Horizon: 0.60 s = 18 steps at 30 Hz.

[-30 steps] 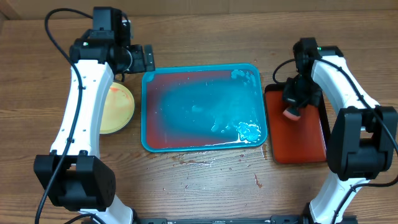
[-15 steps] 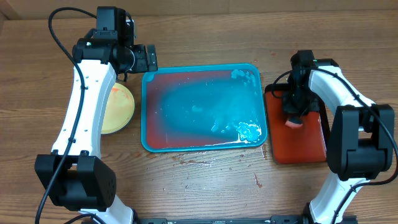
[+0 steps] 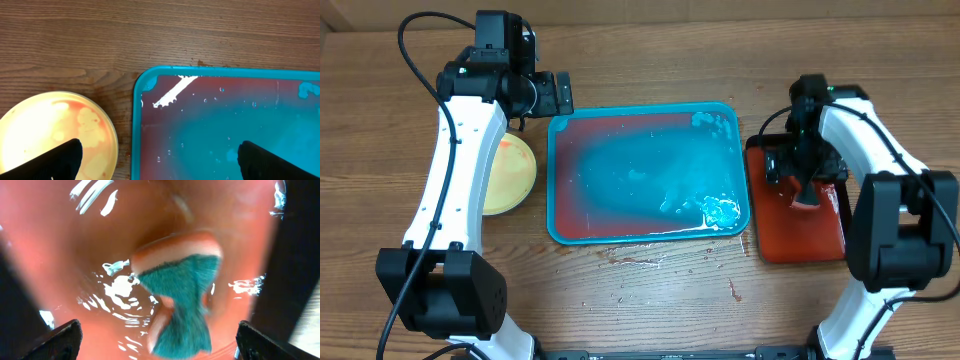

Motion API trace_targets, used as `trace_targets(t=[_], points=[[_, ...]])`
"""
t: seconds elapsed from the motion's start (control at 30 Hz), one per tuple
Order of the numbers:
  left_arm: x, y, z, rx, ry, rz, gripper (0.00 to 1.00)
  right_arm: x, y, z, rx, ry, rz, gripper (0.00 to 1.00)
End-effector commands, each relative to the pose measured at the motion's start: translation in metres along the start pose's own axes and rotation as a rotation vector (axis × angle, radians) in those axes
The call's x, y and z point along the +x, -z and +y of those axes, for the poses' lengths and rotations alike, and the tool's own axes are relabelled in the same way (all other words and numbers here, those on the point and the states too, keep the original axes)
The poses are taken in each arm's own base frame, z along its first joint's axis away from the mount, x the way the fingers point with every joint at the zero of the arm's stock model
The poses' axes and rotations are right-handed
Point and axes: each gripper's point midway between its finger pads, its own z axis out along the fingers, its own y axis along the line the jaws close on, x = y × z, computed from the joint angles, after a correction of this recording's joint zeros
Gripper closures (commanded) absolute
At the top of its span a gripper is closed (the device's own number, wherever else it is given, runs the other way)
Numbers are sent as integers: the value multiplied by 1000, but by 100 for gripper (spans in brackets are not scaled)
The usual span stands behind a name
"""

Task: Clean dirty plates on tray and stack at the side
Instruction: 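Lower sponge onto the dark red tray and open right gripper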

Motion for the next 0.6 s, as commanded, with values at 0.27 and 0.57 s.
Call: trace_targets(t=[0.27,0.57], points=[[-1,-4,0,-3,-20,3,0,15,234,26,-201,74,-640,0],[-1,-4,0,-3,-21,3,0,123,340,28,-396,139,-975,0]])
